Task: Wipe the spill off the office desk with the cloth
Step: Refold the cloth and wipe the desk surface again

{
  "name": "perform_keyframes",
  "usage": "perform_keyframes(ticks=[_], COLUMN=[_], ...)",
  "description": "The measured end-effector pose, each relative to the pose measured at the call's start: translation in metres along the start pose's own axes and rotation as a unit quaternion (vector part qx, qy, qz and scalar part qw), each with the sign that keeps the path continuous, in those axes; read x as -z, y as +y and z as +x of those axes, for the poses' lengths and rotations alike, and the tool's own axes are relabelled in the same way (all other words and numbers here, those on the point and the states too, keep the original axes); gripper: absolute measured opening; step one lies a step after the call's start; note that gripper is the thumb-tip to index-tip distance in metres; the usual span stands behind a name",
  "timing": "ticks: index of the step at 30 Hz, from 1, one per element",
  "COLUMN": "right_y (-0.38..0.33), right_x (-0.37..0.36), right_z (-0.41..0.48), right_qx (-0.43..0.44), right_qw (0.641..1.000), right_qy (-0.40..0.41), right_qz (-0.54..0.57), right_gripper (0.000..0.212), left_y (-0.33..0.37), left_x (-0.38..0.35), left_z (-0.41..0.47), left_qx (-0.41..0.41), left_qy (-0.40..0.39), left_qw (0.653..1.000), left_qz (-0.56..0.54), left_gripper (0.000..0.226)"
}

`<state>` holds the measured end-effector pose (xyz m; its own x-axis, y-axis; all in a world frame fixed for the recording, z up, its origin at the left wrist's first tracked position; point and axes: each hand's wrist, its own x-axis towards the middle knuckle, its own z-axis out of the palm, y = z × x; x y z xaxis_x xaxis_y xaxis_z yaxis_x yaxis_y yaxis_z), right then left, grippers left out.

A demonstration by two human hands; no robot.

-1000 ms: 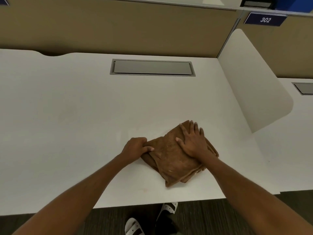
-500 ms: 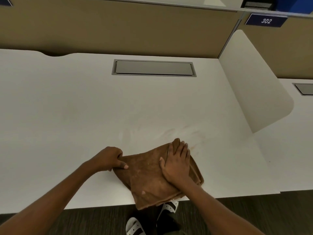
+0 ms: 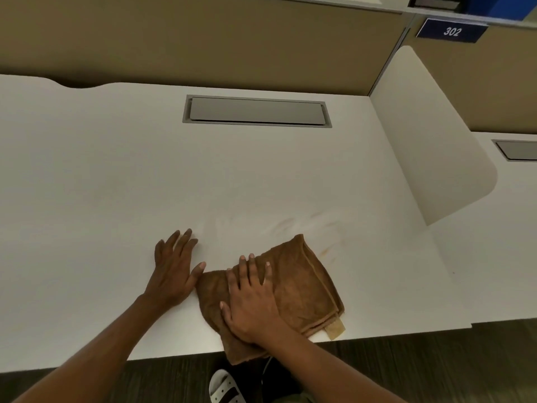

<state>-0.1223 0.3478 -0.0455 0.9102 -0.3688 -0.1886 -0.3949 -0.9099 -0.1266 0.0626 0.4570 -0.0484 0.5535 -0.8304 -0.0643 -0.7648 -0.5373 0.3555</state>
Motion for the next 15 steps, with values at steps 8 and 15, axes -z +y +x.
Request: perform_keyframes(ticks=[8, 15], right_y=[0.052, 0.131], right_x=[0.009, 0.024], right_z=[0.0, 0.019], right_qx=[-0.223, -0.336], right_qw=[0.974, 0.94], right_qy=[0.002, 0.005], right_qz=[0.032, 0.06], right_gripper=[0.073, 0.065], left_y=[0.004, 0.005], left_x=[0.003, 0.003], left_z=[-0.001, 0.0], left_qx=[0.009, 0.015], left_qy=[-0.013, -0.014], left_qw=[1.0, 1.0], left_qz=[0.016, 0.016], left_gripper=[0.084, 0.083])
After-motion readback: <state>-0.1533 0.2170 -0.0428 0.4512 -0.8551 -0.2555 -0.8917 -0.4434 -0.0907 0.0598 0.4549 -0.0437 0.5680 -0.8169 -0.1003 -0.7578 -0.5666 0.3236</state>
